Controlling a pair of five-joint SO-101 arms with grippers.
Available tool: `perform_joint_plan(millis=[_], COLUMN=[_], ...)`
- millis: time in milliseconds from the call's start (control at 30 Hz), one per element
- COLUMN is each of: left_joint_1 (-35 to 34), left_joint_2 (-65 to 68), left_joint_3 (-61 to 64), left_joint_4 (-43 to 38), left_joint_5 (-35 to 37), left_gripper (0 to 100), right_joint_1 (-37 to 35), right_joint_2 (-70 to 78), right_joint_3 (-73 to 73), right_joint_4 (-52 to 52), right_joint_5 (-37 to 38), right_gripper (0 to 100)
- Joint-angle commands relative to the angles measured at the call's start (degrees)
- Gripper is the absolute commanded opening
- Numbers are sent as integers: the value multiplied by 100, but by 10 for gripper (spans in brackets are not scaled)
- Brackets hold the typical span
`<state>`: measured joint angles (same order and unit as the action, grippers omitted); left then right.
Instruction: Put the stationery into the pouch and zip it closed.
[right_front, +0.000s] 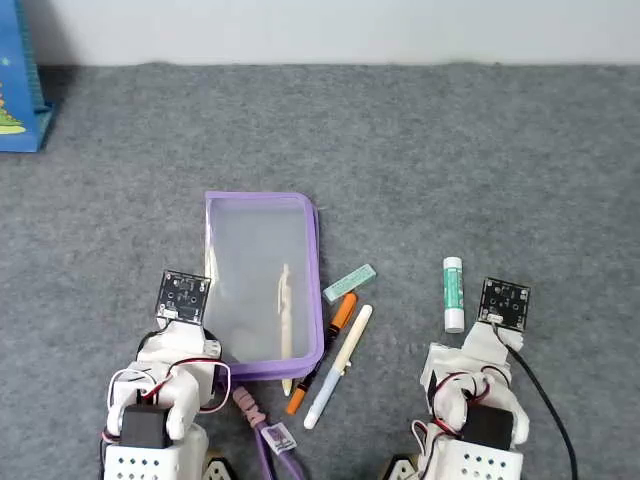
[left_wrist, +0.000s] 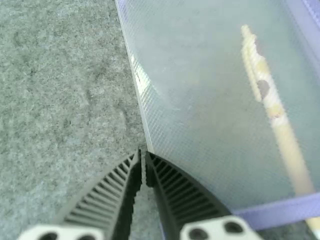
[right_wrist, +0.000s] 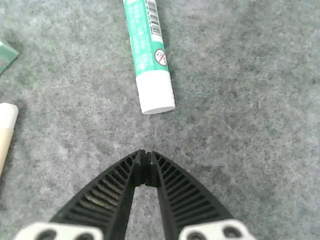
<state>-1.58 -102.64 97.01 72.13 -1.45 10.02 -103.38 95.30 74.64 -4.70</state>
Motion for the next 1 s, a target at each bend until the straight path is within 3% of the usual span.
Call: perform_joint_plan(millis=[0, 967], left_joint_1=[-26, -26], left_joint_2=[26, 26], left_joint_3=[-66, -66], left_joint_4=[-167, -167], left_joint_5=[-44, -44], left_gripper=[14, 14], right_joint_1=[48, -110], right_joint_2=[-57, -57], right_joint_3=[114, 114], right_joint_4=[22, 13], right_joint_5=[18, 53], right_gripper=[9, 10])
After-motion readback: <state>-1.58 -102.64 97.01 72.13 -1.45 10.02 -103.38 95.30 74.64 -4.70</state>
